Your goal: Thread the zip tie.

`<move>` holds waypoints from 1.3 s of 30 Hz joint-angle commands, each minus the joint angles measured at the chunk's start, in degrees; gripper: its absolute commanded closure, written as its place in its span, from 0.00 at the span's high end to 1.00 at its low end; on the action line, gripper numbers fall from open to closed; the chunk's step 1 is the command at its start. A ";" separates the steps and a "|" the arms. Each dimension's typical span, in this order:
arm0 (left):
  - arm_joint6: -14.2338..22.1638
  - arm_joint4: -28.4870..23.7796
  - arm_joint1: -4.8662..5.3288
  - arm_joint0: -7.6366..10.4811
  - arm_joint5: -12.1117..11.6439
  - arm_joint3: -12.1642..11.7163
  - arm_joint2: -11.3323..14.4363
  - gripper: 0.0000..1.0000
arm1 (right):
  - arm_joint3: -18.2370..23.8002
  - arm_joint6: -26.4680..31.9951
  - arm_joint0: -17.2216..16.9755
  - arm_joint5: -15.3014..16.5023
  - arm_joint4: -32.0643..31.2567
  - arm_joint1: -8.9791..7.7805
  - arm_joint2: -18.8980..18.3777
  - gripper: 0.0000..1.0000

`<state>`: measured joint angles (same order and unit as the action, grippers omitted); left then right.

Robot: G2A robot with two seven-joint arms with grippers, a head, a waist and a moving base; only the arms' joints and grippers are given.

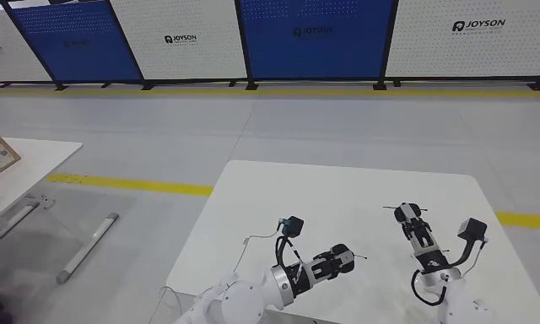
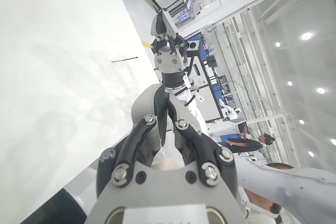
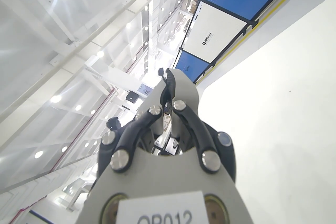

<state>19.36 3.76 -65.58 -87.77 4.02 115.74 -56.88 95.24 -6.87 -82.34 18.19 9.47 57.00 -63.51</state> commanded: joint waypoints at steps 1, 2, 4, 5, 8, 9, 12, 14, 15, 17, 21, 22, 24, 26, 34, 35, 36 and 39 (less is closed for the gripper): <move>-0.53 0.74 -0.05 0.23 -0.17 -0.01 0.36 0.00 | 0.00 0.00 0.00 0.00 0.00 0.00 0.00 0.00; -0.57 2.00 -0.09 0.58 0.04 -0.09 0.94 0.00 | 0.00 0.00 0.00 0.00 0.00 0.00 0.00 0.00; -0.34 4.99 -0.22 1.65 1.27 -0.38 2.48 0.00 | 0.00 0.00 0.00 0.00 0.00 0.00 0.00 0.00; 0.02 6.68 -0.28 2.19 2.28 -0.61 3.35 0.00 | 0.00 0.00 0.00 0.00 0.00 0.00 0.00 0.00; 1.41 10.20 -0.56 4.14 5.87 -1.53 5.72 0.00 | 0.00 0.00 0.00 0.00 0.00 0.00 0.00 0.00; 1.49 11.09 -0.67 4.73 6.98 -1.81 6.27 0.00 | 0.00 0.00 0.00 0.00 0.00 0.00 0.00 0.00; 0.53 10.38 -1.09 5.83 8.74 -2.75 7.11 0.00 | 0.00 0.00 0.00 0.00 0.00 0.00 0.00 0.00; 0.53 10.38 -1.09 5.83 8.74 -2.75 7.11 0.00 | 0.00 0.00 0.00 0.00 0.00 0.00 0.00 0.00; 0.53 10.38 -1.09 5.83 8.74 -2.75 7.11 0.00 | 0.00 0.00 0.00 0.00 0.00 0.00 0.00 0.00; 0.53 10.38 -1.09 5.83 8.74 -2.75 7.11 0.00 | 0.00 0.00 0.00 0.00 0.00 0.00 0.00 0.00; 0.53 10.38 -1.09 5.83 8.74 -2.75 7.11 0.00 | 1.36 1.75 -0.18 -6.50 -3.78 -0.10 -1.51 0.00; 0.53 10.38 -1.09 5.83 8.74 -2.75 7.11 0.00 | 2.03 2.36 -0.60 -7.83 -4.06 -0.17 -2.06 0.00; 0.53 10.38 -1.09 5.83 8.74 -2.75 7.11 0.00 | 3.26 3.82 -1.89 -10.06 -4.43 -0.40 -3.51 0.00; 0.53 10.38 -1.09 5.83 8.74 -2.75 7.11 0.00 | 5.06 5.49 -4.03 -11.05 -4.22 -0.70 -5.44 0.00; -6.70 22.31 -1.03 6.67 2.80 -4.75 8.68 0.00 | 7.33 8.41 -8.36 -10.64 -3.28 -0.92 -8.94 0.00; -8.26 24.81 -1.01 6.67 1.36 -5.56 9.09 0.00 | 7.33 8.41 -8.36 -10.64 -3.28 -0.92 -8.94 0.00; -8.56 25.11 -1.02 6.62 1.15 -5.74 9.18 0.00 | 7.33 8.41 -8.36 -10.64 -3.28 -0.92 -8.94 0.00; -8.56 25.11 -1.02 6.62 1.15 -5.74 9.18 0.00 | 7.33 8.41 -8.36 -10.64 -3.28 -0.92 -8.94 0.00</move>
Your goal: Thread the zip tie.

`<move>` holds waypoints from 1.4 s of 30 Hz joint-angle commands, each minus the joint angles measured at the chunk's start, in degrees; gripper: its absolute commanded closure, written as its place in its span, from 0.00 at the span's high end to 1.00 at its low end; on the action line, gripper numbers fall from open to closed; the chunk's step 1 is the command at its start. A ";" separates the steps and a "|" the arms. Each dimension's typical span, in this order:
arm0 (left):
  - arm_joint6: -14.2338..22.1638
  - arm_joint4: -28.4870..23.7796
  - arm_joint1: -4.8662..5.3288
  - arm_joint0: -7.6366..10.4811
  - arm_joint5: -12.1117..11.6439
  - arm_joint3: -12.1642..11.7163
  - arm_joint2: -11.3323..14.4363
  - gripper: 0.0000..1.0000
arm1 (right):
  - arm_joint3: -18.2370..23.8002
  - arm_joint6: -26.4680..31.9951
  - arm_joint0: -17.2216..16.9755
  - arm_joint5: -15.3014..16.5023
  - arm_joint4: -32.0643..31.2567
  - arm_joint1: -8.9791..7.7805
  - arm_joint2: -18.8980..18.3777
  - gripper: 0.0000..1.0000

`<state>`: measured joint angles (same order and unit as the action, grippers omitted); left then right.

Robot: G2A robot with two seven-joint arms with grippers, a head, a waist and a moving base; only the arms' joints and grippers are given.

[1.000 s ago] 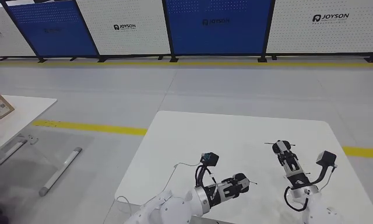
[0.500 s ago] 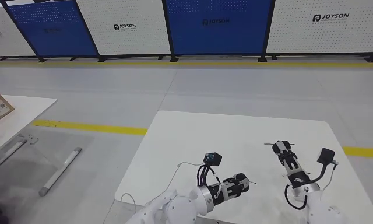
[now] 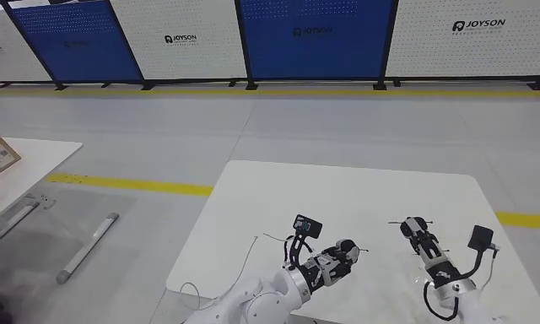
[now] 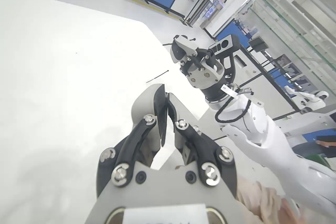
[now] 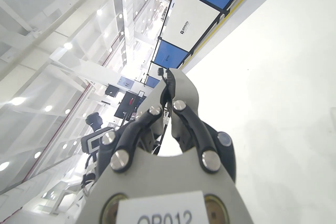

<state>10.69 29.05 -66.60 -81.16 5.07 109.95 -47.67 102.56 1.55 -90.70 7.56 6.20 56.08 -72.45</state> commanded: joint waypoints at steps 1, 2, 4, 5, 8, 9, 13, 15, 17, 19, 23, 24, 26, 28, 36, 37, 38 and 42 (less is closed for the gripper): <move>0.11 -0.18 0.00 0.00 0.11 0.05 -0.03 0.00 | 0.00 0.00 0.00 -0.01 -0.01 0.00 0.00 0.00; 0.11 -0.18 0.00 0.00 0.11 0.05 -0.03 0.00 | 0.00 0.00 0.00 -0.01 -0.01 0.00 0.00 0.00; 0.11 -0.18 0.00 0.00 0.11 0.05 -0.03 0.00 | 0.00 0.00 0.00 -0.01 -0.01 0.00 0.00 0.00; 0.11 -0.18 0.00 0.00 0.11 0.05 -0.03 0.00 | 0.00 0.00 0.00 -0.01 -0.01 0.00 0.00 0.00; 0.11 -0.18 0.00 0.00 0.11 0.05 -0.03 0.00 | 0.00 0.00 0.00 -0.01 -0.01 0.00 0.00 0.00; -0.01 0.20 0.00 0.08 0.03 -0.01 -0.04 0.00 | 0.00 0.00 0.00 -0.01 -0.01 0.00 0.00 0.00; -1.76 12.92 0.29 1.42 -1.94 -2.27 1.35 0.00 | 0.00 0.00 0.00 -0.01 -0.01 0.00 0.00 0.00; -2.39 17.30 0.42 2.12 -4.03 -3.57 1.82 0.00 | 0.00 0.00 0.00 -0.01 -0.01 0.00 0.00 0.00; -2.89 18.76 0.46 2.30 -5.62 -4.81 1.96 0.00 | 0.00 0.00 0.00 -0.01 -0.01 0.00 0.00 0.00; -2.98 18.37 0.44 2.24 -5.72 -4.89 1.93 0.00 | 0.00 0.00 0.00 -0.01 -0.01 0.00 0.00 0.00; -2.98 18.37 0.44 2.24 -5.72 -4.89 1.93 0.00 | 0.00 0.00 0.00 -0.01 -0.01 0.00 0.00 0.00; -2.98 18.37 0.44 2.24 -5.72 -4.89 1.93 0.00 | 0.00 0.00 0.00 -0.01 -0.01 0.00 0.00 0.00; -2.98 18.37 0.44 2.24 -5.72 -4.89 1.93 0.00 | 0.00 0.00 0.00 -0.01 -0.01 0.00 0.00 0.00; -2.98 18.37 0.44 2.24 -5.72 -4.89 1.93 0.00 | 0.00 0.00 0.00 -0.01 -0.01 0.00 0.00 0.00; -6.07 27.21 1.10 4.28 -18.06 -8.02 2.52 0.00 | 0.00 0.00 0.00 -0.01 -0.01 0.00 0.00 0.00; -6.46 26.80 1.16 4.29 -19.18 -8.38 2.31 0.00 | 0.00 0.00 0.00 -0.01 -0.01 0.00 0.00 0.00; -6.46 26.80 1.16 4.29 -19.18 -8.38 2.31 0.00 | 0.00 0.00 0.00 -0.01 -0.01 0.00 0.00 0.00; -6.46 26.80 1.16 4.29 -19.18 -8.38 2.31 0.00 | 0.00 0.00 0.00 -0.01 -0.01 0.00 0.00 0.00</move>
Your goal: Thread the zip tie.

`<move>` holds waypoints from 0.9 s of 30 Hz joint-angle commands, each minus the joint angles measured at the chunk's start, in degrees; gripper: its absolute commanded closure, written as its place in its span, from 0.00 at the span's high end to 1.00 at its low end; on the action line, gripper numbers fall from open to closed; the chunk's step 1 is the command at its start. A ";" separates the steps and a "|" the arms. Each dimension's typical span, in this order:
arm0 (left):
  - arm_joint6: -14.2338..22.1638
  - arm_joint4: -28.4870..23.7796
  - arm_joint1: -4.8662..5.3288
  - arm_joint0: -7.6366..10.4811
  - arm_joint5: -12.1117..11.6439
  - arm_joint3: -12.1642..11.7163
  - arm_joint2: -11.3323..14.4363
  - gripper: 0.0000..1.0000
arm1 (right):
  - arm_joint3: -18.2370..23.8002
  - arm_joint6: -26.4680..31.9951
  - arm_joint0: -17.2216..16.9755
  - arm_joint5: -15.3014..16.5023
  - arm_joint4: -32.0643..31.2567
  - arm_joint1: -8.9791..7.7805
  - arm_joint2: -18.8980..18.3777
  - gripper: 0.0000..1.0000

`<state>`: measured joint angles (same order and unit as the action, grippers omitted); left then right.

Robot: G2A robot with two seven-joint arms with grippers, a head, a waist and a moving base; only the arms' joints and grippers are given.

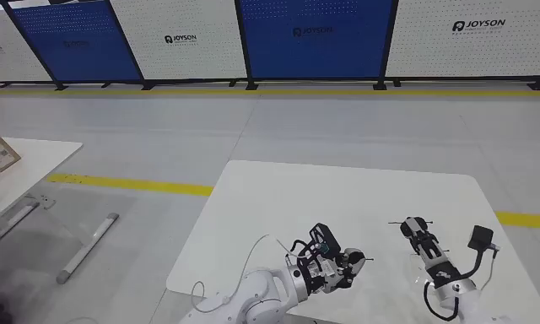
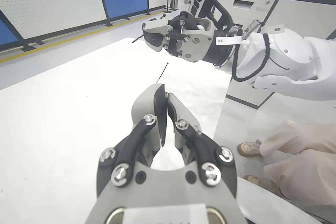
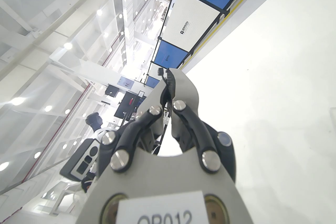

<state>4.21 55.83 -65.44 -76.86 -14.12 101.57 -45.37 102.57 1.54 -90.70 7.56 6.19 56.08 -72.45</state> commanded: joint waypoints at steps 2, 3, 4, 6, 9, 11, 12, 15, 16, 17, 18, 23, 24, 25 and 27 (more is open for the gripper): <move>0.02 0.02 0.00 0.00 0.01 0.01 0.01 0.00 | 0.00 0.00 0.00 0.00 0.00 0.00 0.00 0.00; 0.02 0.02 0.00 0.00 0.01 0.01 0.01 0.00 | 0.00 0.00 0.00 0.00 0.00 0.00 0.00 0.00; 0.02 0.02 0.00 0.00 0.01 0.01 0.01 0.00 | 0.00 0.00 0.00 0.00 0.00 0.00 0.00 0.00; 0.02 0.02 0.00 0.00 0.01 0.01 0.01 0.00 | 0.00 0.00 0.00 0.00 0.00 0.00 0.00 0.00; 0.96 0.37 0.09 1.27 -2.71 -0.69 -0.36 0.00 | 0.00 0.00 0.00 0.00 0.00 0.00 0.00 0.00; 1.91 0.07 0.25 2.86 -4.53 -1.95 -1.62 0.00 | 0.00 0.00 0.00 0.00 0.00 0.00 0.00 0.00; 3.02 0.45 0.36 3.85 -5.36 -2.42 -1.86 0.00 | 0.00 0.00 0.00 0.00 0.00 0.00 0.00 0.00; 6.36 0.39 0.94 6.83 -5.36 -2.69 -0.18 0.00 | 0.00 0.00 0.00 0.00 0.00 0.00 0.00 0.00; 6.64 -1.01 1.20 7.76 -5.36 -2.89 0.57 0.00 | 0.00 0.00 0.00 0.00 0.00 0.00 0.00 0.00; 6.70 -2.33 1.52 8.83 -5.36 -3.17 1.28 0.00 | 0.00 0.00 0.00 0.00 0.00 0.00 0.00 0.00; 7.16 -3.28 1.91 9.92 -5.36 -3.45 2.36 0.00 | 0.00 0.00 0.00 0.00 0.00 0.00 0.00 0.00; 4.88 -5.75 3.20 13.00 -5.36 -5.30 4.68 0.00 | 0.00 0.00 0.00 0.00 0.00 0.00 0.00 0.00; 4.88 -5.75 3.20 13.00 -5.36 -5.30 4.68 0.00 | 0.00 0.00 0.00 0.00 0.00 0.00 0.00 0.00; 4.88 -5.75 3.20 13.00 -5.36 -5.30 4.68 0.00 | 0.00 0.00 0.00 0.00 0.00 0.00 0.00 0.00; 4.88 -5.75 3.20 13.00 -5.36 -5.30 4.68 0.00 | 0.00 0.00 0.00 0.00 0.00 0.00 0.00 0.00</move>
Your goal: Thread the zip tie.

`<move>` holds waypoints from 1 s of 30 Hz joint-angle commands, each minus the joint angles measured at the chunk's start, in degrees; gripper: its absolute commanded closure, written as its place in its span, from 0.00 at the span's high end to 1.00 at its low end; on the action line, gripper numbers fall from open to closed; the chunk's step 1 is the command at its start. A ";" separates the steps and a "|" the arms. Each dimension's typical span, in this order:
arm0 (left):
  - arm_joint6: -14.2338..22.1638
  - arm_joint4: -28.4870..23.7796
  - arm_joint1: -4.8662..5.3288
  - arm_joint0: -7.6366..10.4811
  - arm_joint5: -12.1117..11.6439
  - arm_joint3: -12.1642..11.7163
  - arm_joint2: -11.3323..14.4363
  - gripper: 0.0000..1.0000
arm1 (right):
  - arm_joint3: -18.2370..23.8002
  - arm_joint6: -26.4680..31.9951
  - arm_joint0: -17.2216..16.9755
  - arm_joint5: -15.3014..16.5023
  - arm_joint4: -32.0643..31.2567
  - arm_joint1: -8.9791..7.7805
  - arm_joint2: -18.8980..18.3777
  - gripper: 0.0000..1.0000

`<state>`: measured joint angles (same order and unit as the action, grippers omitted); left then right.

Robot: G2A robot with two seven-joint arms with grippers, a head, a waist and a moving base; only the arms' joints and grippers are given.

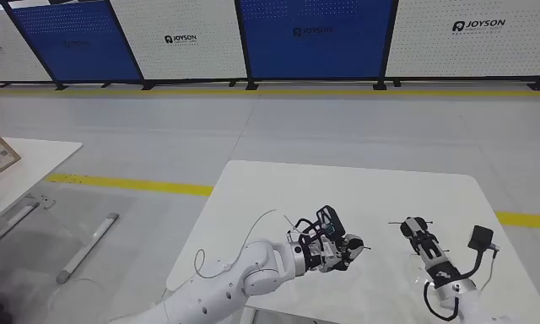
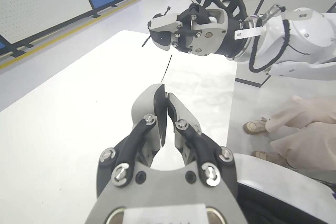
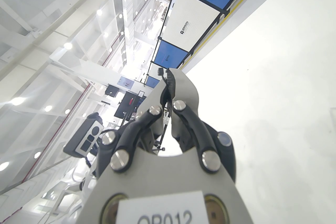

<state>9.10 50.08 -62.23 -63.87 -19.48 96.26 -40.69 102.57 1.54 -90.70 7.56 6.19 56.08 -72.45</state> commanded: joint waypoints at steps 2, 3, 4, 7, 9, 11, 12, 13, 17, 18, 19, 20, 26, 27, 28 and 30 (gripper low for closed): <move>0.00 0.00 0.00 0.00 0.00 0.00 0.00 0.00 | 0.00 0.00 0.00 0.00 0.00 0.00 0.00 0.00; 0.00 0.00 0.00 0.00 0.00 0.00 0.00 0.00 | 0.00 0.00 0.00 0.00 0.00 0.00 0.00 0.00; 0.00 0.00 0.00 0.00 0.00 0.00 0.00 0.00 | 0.00 0.00 0.00 0.00 0.00 0.00 0.00 0.00; 0.00 0.00 0.00 0.00 0.00 0.00 0.00 0.00 | 0.00 0.00 0.00 0.00 0.00 0.00 0.00 0.00; 0.00 0.00 0.00 0.00 0.00 0.00 0.00 0.00 | -0.13 0.08 0.02 -0.18 -0.23 0.06 -0.01 0.00; 0.00 0.00 0.00 0.00 0.00 0.00 0.00 0.00 | -0.49 0.97 0.21 -0.66 -0.99 0.14 -0.03 0.00; 0.00 0.00 0.00 0.00 0.00 0.00 0.00 0.00 | -0.81 1.76 0.29 -1.02 -1.52 0.18 -0.12 0.00; 0.00 0.00 0.00 0.00 0.00 0.00 0.00 0.00 | -1.00 2.62 0.34 -1.41 -2.06 0.17 -0.18 0.00; 0.00 0.00 0.00 0.00 0.00 0.00 0.00 0.00 | -1.31 7.22 0.42 -2.32 -3.26 0.15 -0.39 0.00; 0.00 0.00 0.00 0.00 0.00 0.00 0.00 0.00 | -1.34 8.01 0.49 -2.43 -3.38 0.15 -0.54 0.00; 0.00 0.00 0.00 0.00 0.00 0.00 0.00 0.00 | -1.32 9.25 0.48 -2.42 -3.46 0.17 -0.47 0.00; 0.00 0.00 0.00 0.00 0.00 0.00 0.00 0.00 | -1.30 10.54 0.55 -2.26 -3.28 0.19 -0.39 0.00; 0.00 0.00 0.00 0.00 0.00 0.00 0.00 0.00 | -1.62 12.71 0.82 -1.55 -1.66 0.29 -0.94 0.00; 0.00 0.00 0.00 0.00 0.00 0.00 0.00 0.00 | -1.62 12.71 0.82 -1.55 -1.66 0.29 -0.94 0.00; 0.00 0.00 0.00 0.00 0.00 0.00 0.00 0.00 | -1.62 12.71 0.82 -1.55 -1.66 0.29 -0.94 0.00; 0.00 0.00 0.00 0.00 0.00 0.00 0.00 0.00 | -1.62 12.71 0.82 -1.55 -1.66 0.29 -0.94 0.00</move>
<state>9.10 50.08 -62.24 -63.87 -19.48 96.26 -40.69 100.95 14.25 -89.88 6.02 4.53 56.37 -73.40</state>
